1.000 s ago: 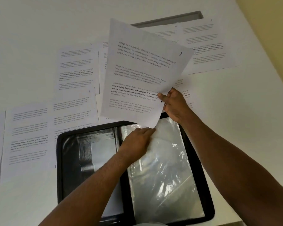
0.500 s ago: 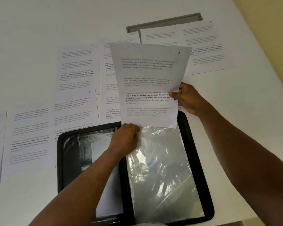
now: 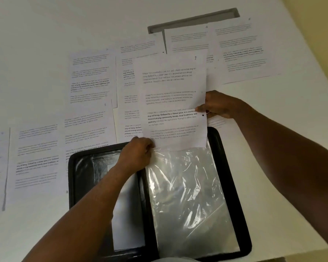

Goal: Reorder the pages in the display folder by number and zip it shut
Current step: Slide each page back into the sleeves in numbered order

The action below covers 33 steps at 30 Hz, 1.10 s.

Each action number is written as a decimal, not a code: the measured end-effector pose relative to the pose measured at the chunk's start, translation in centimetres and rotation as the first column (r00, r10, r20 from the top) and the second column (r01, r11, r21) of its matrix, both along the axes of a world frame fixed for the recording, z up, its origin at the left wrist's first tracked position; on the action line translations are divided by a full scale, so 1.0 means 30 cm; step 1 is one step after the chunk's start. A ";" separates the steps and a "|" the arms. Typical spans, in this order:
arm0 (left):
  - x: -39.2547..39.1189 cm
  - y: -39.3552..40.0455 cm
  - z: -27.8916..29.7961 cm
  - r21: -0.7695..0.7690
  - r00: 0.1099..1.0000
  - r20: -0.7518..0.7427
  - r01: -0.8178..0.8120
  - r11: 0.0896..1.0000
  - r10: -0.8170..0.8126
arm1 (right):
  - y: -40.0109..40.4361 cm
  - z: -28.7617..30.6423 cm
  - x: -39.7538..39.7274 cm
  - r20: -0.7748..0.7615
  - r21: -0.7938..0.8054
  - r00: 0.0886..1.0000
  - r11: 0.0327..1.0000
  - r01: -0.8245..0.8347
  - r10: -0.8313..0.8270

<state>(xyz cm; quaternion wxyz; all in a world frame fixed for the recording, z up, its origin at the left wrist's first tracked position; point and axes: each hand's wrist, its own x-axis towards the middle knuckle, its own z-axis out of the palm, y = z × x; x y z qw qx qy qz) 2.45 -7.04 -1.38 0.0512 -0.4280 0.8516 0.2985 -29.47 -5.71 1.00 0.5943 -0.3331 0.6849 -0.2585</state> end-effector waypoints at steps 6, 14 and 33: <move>-0.009 0.001 0.007 0.078 0.990 -0.071 -0.113 0.990 0.119 | -0.018 -0.038 0.020 0.020 0.114 0.996 0.990 -0.086 0.084; -0.025 -0.006 0.007 0.141 0.985 -0.069 -0.148 0.979 0.159 | 0.005 -0.089 0.023 0.154 0.197 0.986 0.976 -0.090 0.060; -0.060 0.014 0.021 0.192 0.976 -0.046 -0.199 0.961 0.212 | -0.002 -0.072 0.050 0.032 0.195 0.967 0.948 -0.253 0.252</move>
